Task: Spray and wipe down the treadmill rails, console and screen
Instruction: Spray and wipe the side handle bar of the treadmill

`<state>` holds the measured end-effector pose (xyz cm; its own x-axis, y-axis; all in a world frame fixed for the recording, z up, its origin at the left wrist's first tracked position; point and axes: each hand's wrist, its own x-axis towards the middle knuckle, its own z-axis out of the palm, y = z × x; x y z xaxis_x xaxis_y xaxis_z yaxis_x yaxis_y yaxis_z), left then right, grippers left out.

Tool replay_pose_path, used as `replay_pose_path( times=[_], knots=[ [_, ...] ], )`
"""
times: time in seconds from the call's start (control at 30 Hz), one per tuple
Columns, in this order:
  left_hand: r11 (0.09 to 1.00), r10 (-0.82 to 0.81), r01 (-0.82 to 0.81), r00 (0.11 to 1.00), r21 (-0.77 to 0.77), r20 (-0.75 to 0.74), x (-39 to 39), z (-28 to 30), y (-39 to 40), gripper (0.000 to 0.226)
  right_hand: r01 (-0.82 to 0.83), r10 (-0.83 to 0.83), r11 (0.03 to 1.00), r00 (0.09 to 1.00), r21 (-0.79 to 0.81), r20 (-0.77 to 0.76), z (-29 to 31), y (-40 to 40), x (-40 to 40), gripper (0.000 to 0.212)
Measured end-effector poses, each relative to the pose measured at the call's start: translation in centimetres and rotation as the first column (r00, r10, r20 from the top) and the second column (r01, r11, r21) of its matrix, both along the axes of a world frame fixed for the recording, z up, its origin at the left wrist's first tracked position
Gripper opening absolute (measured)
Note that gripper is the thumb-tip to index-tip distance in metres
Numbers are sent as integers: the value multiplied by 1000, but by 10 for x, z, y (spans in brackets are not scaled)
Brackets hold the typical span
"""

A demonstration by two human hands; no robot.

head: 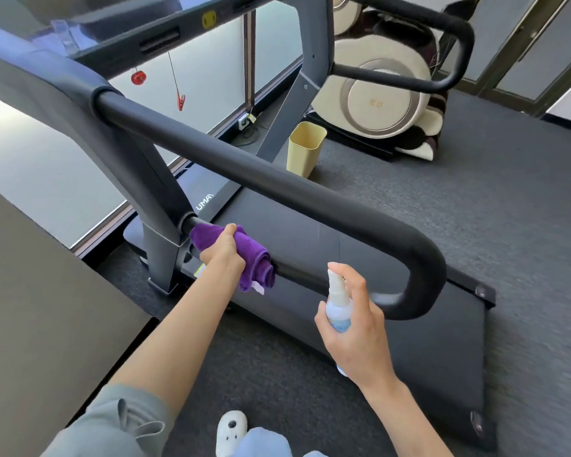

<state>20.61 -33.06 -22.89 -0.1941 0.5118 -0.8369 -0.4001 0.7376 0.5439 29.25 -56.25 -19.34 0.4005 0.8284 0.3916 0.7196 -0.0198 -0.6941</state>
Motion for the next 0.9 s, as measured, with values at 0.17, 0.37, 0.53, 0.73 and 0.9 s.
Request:
replay_pose_path(
  times=[0.17,0.37,0.53,0.73,0.9],
  knots=[
    [1000,17,-16,999,-16,32,-28,-1,47,72,58,-59,998,998,-26,-23,-3,9,-15,71],
    [999,6,0,992,45,-126,-24,-11,36,91,95,-96,995,995,-37,-17,-3,8,-20,72],
    [989,-21,44,987,142,-161,-3,-10,-6,97,73,-74,996,997,-57,-17,-8,-9,-6,69],
    [986,-36,56,991,159,-126,41,-3,-71,89,-6,7,998,1000,-68,2,-7,-45,21,68],
    [981,-70,93,988,172,-136,82,3,-130,89,-65,66,995,998,-77,1,-5,-89,58,64]
  ],
)
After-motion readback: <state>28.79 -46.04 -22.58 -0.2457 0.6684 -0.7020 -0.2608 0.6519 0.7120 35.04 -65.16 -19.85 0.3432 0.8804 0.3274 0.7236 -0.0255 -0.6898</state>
